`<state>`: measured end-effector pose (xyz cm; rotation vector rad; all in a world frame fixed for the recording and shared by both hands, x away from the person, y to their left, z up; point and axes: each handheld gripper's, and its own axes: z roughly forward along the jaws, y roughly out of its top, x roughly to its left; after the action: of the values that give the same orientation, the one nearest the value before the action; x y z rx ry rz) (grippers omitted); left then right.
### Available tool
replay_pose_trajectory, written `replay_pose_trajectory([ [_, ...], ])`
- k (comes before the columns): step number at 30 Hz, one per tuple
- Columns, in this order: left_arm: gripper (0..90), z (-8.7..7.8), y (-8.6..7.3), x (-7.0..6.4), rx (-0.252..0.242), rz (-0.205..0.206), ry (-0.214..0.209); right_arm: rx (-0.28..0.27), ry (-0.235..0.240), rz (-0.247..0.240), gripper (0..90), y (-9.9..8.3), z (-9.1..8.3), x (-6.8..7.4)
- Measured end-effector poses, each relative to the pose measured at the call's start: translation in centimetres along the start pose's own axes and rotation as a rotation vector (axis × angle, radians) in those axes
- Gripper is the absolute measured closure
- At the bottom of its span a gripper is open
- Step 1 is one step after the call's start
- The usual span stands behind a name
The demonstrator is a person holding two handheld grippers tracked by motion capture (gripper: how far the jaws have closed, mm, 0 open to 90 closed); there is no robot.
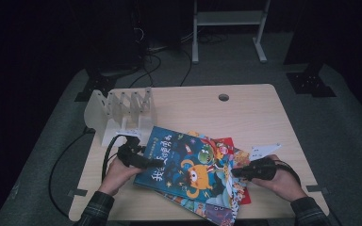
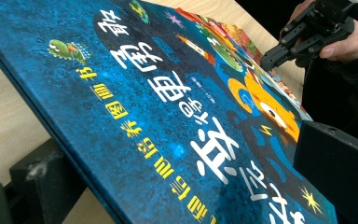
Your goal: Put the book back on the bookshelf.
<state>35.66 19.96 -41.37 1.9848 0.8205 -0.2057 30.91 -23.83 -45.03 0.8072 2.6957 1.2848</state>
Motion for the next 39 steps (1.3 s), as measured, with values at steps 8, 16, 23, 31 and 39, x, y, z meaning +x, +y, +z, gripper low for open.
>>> replay_pose_trajectory([
  [8,0.0,-0.5,1.5,-0.8,0.022,0.033,-0.001,0.009,-0.007,-0.001,89.5,0.1,0.0,0.2],
  [16,2.5,-0.8,3.2,-1.1,0.051,0.051,0.016,0.023,-0.003,-0.005,89.6,0.3,0.1,0.5],
  [23,4.6,-0.9,4.3,-1.4,0.067,0.055,0.024,0.035,-0.007,-0.010,89.6,0.4,0.2,0.9],
  [31,4.9,-1.2,5.7,-1.9,0.088,0.070,0.024,0.045,0.006,-0.016,89.6,0.6,0.4,1.3],
  [39,5.6,-1.5,7.6,-2.6,0.121,0.109,0.020,0.049,-0.013,-0.019,89.6,0.8,0.5,1.7],
])
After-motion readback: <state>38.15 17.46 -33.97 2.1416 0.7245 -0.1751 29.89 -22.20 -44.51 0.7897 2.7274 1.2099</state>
